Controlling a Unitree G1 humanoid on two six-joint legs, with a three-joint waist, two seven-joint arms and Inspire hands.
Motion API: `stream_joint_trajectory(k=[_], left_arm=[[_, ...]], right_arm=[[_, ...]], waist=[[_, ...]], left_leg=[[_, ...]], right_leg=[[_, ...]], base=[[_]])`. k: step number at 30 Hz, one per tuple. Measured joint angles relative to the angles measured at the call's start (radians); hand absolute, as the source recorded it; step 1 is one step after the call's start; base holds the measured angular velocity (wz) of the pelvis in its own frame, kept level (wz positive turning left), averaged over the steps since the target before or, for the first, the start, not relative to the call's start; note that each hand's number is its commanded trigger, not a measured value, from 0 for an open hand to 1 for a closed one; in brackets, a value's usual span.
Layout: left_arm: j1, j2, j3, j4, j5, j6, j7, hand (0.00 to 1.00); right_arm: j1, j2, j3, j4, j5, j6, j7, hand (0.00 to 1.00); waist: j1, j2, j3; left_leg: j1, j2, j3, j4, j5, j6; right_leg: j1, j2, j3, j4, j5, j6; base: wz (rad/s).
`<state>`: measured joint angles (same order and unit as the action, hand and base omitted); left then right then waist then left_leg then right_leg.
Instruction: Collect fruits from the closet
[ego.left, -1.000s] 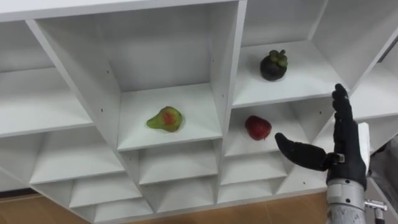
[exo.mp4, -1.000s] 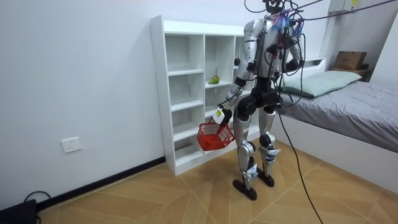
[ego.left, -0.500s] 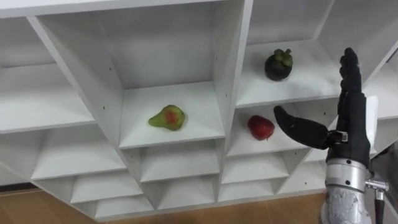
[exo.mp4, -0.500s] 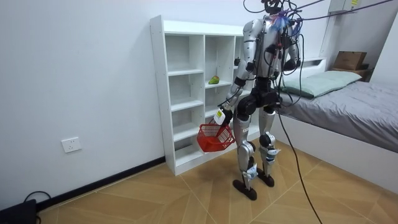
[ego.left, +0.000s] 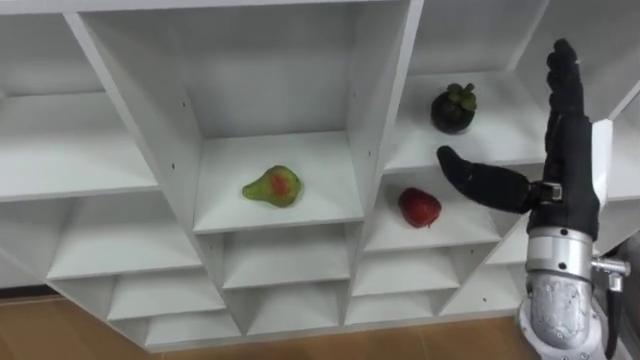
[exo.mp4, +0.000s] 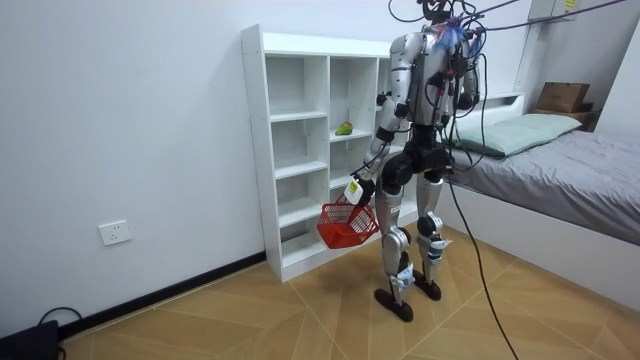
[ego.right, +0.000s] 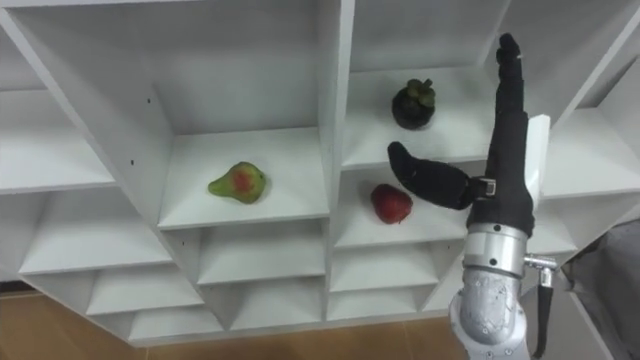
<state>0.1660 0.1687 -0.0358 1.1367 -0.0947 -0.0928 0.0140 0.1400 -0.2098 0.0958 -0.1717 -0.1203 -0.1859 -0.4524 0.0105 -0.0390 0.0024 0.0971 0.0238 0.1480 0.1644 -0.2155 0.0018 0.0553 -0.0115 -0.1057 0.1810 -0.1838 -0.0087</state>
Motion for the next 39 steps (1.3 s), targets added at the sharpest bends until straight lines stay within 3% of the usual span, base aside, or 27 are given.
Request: stream_joint_trajectory(k=[5, 13, 18, 29, 39], left_arm=[[-0.001, 0.005, 0.000, 0.000, 0.000, 0.001, 0.004, 1.00], [-0.001, 0.004, 0.000, -0.028, 0.013, 0.019, -0.002, 1.00], [0.003, 0.005, 0.000, -0.030, 0.024, 0.023, 0.004, 1.00], [0.004, 0.005, 0.029, -0.036, 0.066, 0.039, 0.005, 1.00], [0.005, 0.005, 0.035, -0.038, 0.069, 0.040, 0.015, 1.00]], right_arm=[[-0.011, -0.014, 0.000, 0.001, 0.032, 0.002, 0.034, 0.00], [-0.025, -0.036, -0.004, 0.001, 0.059, 0.015, 0.083, 0.00], [-0.063, -0.073, -0.004, 0.007, 0.120, 0.035, 0.106, 0.00], [-0.121, -0.072, -0.037, 0.225, 0.130, 0.036, 0.107, 0.00], [-0.168, -0.072, -0.060, 0.313, 0.142, 0.035, 0.107, 0.00]], waist=[[0.003, -0.013, -0.0002], [0.017, -0.009, 0.0014], [0.023, -0.009, 0.0014], [0.027, -0.020, 0.0014], [0.025, -0.030, 0.0075]], left_leg=[[0.000, -0.001, -0.013, 0.000, 0.000, 0.000], [-0.008, -0.001, -0.022, -0.001, 0.000, 0.000], [-0.011, -0.001, -0.027, 0.001, 0.000, 0.000], [-0.015, -0.002, -0.044, 0.005, 0.002, 0.000], [-0.006, -0.002, -0.051, 0.005, 0.002, 0.000]], right_leg=[[0.013, -0.001, -0.012, -0.014, 0.002, 0.001], [0.015, -0.003, -0.033, -0.012, 0.002, 0.000], [0.014, -0.003, -0.035, -0.011, 0.003, 0.000], [0.018, -0.004, -0.047, -0.010, 0.004, -0.001], [0.030, -0.007, -0.063, -0.013, 0.004, -0.001]], base=[[0.08], [0.04], [0.01], [0.03], [0.02]])
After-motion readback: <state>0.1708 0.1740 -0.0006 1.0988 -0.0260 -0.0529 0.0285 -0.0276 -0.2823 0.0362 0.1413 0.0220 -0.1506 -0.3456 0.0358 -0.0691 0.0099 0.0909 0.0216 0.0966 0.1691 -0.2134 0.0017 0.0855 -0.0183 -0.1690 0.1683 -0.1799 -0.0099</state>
